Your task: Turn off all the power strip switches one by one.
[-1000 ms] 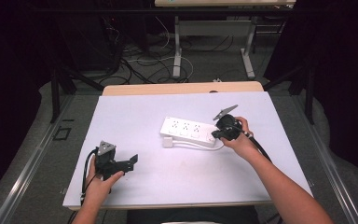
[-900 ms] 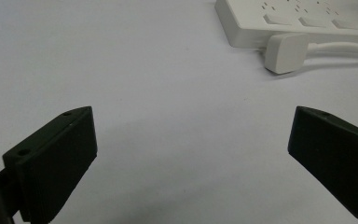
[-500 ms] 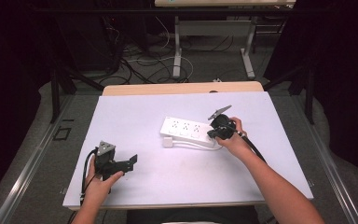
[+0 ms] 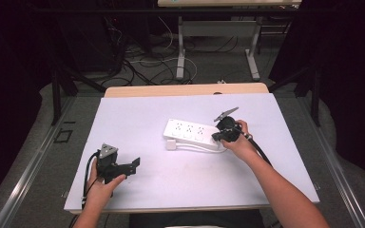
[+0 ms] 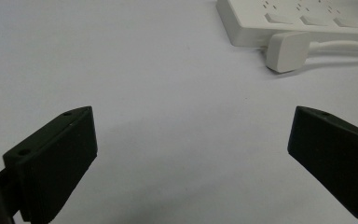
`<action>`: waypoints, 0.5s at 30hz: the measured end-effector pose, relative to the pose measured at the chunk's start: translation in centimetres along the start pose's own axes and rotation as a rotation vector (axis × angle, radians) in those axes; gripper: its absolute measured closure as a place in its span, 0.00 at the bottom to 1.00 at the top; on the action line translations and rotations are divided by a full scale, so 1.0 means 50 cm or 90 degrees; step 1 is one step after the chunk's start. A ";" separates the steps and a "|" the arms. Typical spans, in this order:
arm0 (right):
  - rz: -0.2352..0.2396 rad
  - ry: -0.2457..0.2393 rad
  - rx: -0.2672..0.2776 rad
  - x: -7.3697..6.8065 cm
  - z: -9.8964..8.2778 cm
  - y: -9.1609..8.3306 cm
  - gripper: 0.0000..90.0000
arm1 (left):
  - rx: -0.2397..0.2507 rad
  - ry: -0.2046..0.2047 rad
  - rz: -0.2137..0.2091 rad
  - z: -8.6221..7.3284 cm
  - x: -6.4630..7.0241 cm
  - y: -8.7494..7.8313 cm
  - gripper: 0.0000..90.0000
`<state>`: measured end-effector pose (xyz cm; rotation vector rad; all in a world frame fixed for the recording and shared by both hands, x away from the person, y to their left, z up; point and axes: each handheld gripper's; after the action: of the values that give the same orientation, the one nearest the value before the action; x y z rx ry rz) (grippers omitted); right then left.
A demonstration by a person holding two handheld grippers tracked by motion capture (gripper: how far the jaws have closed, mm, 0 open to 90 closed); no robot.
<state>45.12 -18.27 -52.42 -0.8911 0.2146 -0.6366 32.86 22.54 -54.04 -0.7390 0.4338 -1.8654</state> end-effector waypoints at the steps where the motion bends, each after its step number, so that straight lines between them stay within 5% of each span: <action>1: -0.004 0.007 0.000 -0.001 -0.001 0.001 1.00 | -0.002 0.003 0.001 0.000 0.000 0.000 0.01; 15: 0.003 0.012 0.005 -0.002 0.001 -0.005 1.00 | 0.003 -0.002 0.000 0.000 0.000 0.000 0.01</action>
<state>44.96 -18.30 -52.19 -0.8766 0.2301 -0.6416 32.86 22.54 -54.06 -0.7396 0.4271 -1.8645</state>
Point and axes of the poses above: each handheld gripper's, and its own axes: y roughly forward along the jaws, z roughly out of its top, x roughly to its right, and after that the axes turned 11 degrees about -y, right-handed
